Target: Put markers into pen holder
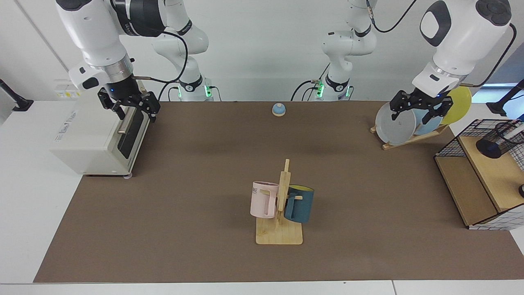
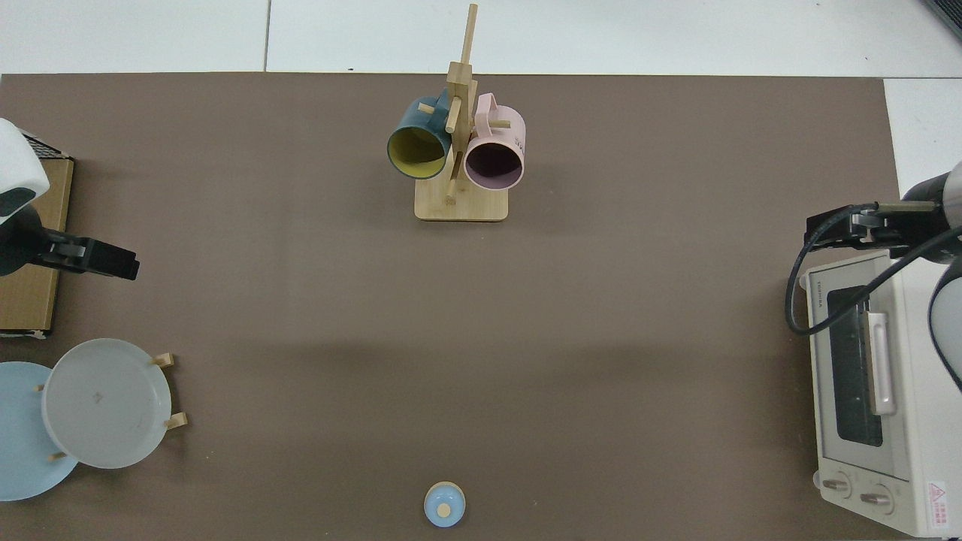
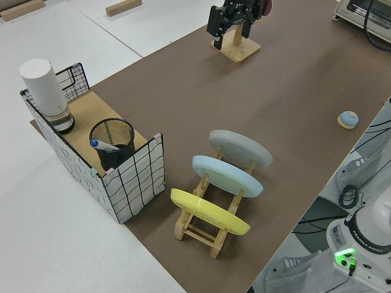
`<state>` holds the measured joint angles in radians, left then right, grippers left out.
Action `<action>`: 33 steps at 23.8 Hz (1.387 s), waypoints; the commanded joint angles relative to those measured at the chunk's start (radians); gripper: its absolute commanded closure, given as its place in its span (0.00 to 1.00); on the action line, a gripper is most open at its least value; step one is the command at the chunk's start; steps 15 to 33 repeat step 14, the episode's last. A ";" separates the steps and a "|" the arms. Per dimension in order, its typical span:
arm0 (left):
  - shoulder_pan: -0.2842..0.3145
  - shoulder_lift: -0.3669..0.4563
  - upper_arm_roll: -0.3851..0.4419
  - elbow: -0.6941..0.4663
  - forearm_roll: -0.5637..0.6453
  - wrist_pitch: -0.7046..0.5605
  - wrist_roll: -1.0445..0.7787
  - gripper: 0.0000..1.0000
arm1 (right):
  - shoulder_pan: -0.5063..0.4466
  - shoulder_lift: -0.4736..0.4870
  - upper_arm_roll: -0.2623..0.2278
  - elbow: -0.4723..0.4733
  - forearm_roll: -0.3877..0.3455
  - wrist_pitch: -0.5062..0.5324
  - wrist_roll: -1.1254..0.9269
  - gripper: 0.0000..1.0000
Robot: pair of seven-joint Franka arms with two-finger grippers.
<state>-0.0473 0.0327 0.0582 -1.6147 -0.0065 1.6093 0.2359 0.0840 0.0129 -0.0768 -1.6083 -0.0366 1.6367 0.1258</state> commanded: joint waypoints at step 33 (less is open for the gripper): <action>-0.006 -0.011 0.009 -0.017 -0.016 0.006 0.002 0.00 | -0.006 -0.022 0.003 -0.025 0.021 -0.017 -0.028 0.00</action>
